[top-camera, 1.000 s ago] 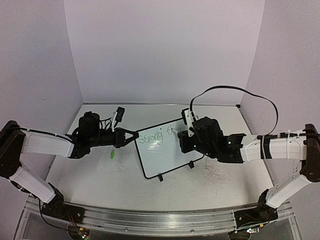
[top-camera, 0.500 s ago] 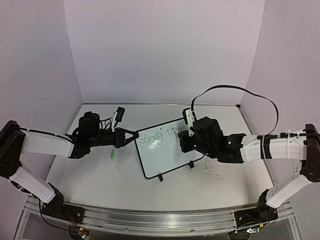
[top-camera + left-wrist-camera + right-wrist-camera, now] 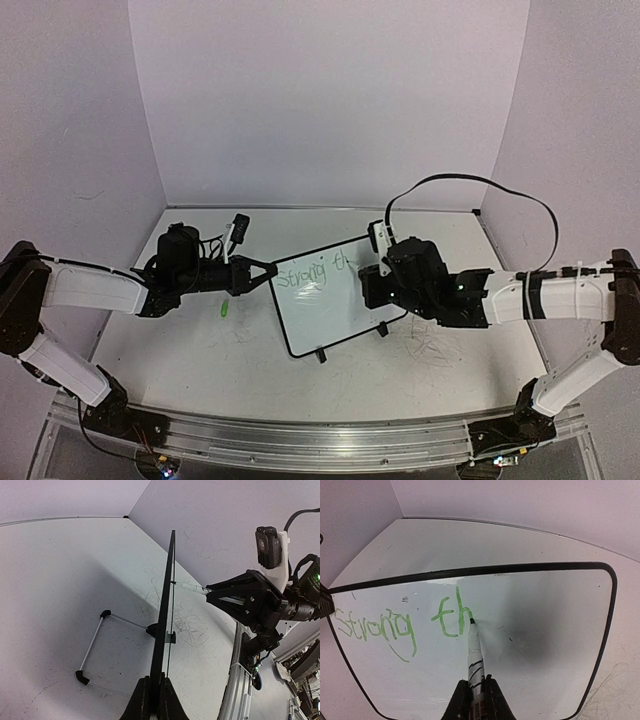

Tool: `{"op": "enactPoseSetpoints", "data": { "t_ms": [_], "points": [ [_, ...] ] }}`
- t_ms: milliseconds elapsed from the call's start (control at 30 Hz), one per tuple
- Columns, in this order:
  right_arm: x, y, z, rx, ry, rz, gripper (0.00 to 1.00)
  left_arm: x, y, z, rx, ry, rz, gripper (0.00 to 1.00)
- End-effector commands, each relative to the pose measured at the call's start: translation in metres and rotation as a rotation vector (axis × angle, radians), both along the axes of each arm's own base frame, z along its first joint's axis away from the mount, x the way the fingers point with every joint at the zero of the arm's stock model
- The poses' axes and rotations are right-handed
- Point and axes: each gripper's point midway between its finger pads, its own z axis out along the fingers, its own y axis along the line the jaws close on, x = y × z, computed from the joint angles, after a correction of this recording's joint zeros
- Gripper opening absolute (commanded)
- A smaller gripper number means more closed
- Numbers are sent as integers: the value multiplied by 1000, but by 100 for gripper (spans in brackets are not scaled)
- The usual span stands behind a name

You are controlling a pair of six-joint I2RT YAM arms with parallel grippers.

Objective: Write a sentence on the whiteboard

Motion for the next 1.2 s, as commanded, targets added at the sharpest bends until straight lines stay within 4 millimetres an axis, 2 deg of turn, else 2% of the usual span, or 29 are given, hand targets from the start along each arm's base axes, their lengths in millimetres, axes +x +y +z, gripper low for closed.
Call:
{"op": "enactPoseSetpoints", "data": {
  "t_ms": [0,233,333,367,433,500,533,567,700,867,1167],
  "points": [
    [-5,-11,-17,-33,50,-9,0,5,-1,3,15,-17,4,0],
    [-9,-13,-24,-39,71,-5,0,4,-1,2,17,-16,4,0],
    [-7,-12,-14,-30,48,-2,0,4,0,1,19,-15,5,0],
    [-6,-10,-4,-17,28,3,0,4,0,0,20,-16,5,0],
    [-6,-11,33,47,-33,9,0,5,0,-1,24,-15,10,0],
    [-11,-21,68,108,-104,6,0,5,0,-2,25,-14,12,0],
    [-14,-29,80,125,-139,3,0,5,1,-2,25,-14,12,0],
    [-16,-36,83,122,-162,2,0,4,0,-2,26,-13,8,0],
    [-12,-49,65,47,-156,-13,0,4,-1,-4,30,-14,-5,0],
    [-18,-38,65,48,-145,63,0,4,-2,-4,30,-15,-5,0],
    [-13,-14,45,-4,-103,136,0,5,-1,-7,37,-8,1,0]
  ]
}}
